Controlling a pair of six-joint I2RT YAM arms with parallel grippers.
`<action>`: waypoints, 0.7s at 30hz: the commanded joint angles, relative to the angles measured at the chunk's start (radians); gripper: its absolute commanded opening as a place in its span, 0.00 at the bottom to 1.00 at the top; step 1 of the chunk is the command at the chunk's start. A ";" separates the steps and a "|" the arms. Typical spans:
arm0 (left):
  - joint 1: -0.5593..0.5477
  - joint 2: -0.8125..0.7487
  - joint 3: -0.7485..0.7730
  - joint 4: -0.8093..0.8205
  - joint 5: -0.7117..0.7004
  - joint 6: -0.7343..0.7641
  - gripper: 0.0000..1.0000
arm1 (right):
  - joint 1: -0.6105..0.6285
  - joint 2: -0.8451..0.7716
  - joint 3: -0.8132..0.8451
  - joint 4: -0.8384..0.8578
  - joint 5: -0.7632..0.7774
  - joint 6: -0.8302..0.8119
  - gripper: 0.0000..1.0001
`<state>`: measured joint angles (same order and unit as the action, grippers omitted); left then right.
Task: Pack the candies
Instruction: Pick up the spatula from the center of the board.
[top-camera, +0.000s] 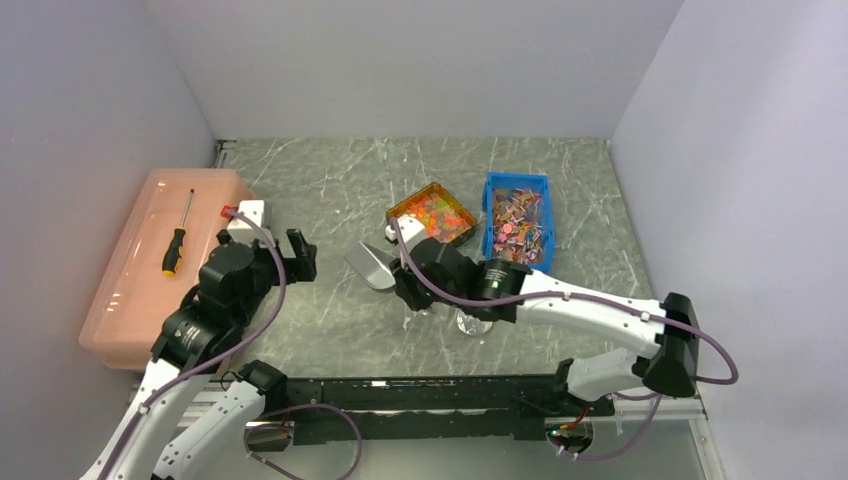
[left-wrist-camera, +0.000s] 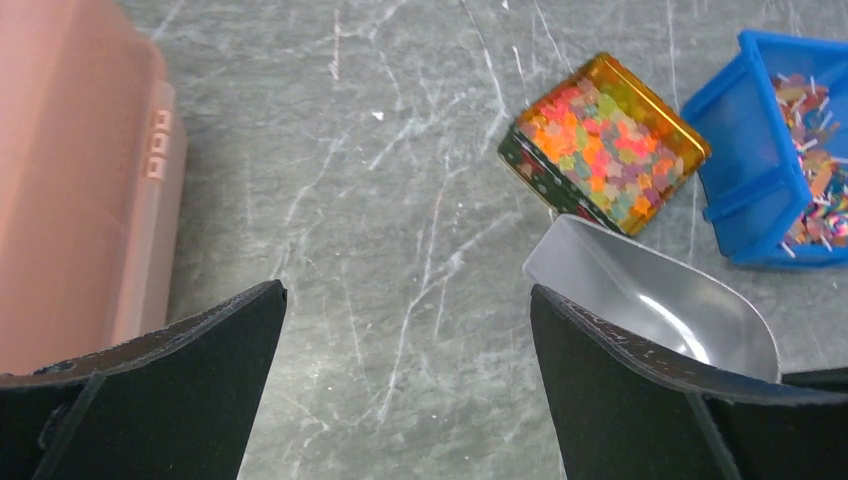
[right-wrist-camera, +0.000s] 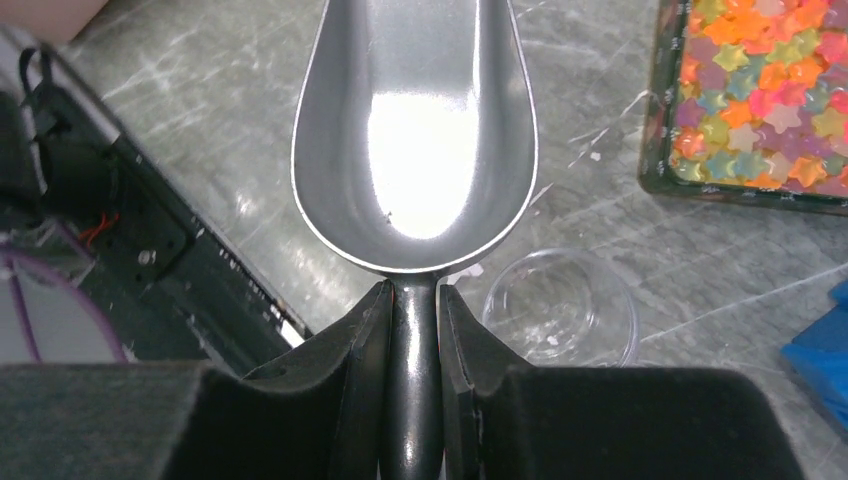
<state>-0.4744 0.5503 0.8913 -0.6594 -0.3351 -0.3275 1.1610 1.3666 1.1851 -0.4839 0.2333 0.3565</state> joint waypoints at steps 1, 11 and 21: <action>0.005 0.060 0.020 0.033 0.104 0.024 0.99 | 0.049 -0.101 -0.037 0.040 -0.051 -0.092 0.00; 0.005 0.136 0.030 0.031 0.227 0.044 0.99 | 0.104 -0.246 -0.123 0.088 -0.087 -0.165 0.00; 0.005 0.152 0.028 0.056 0.354 0.070 0.99 | 0.117 -0.260 -0.125 0.096 -0.044 -0.184 0.00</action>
<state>-0.4744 0.7094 0.8913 -0.6537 -0.0635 -0.2821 1.2724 1.1172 1.0466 -0.4583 0.1551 0.1955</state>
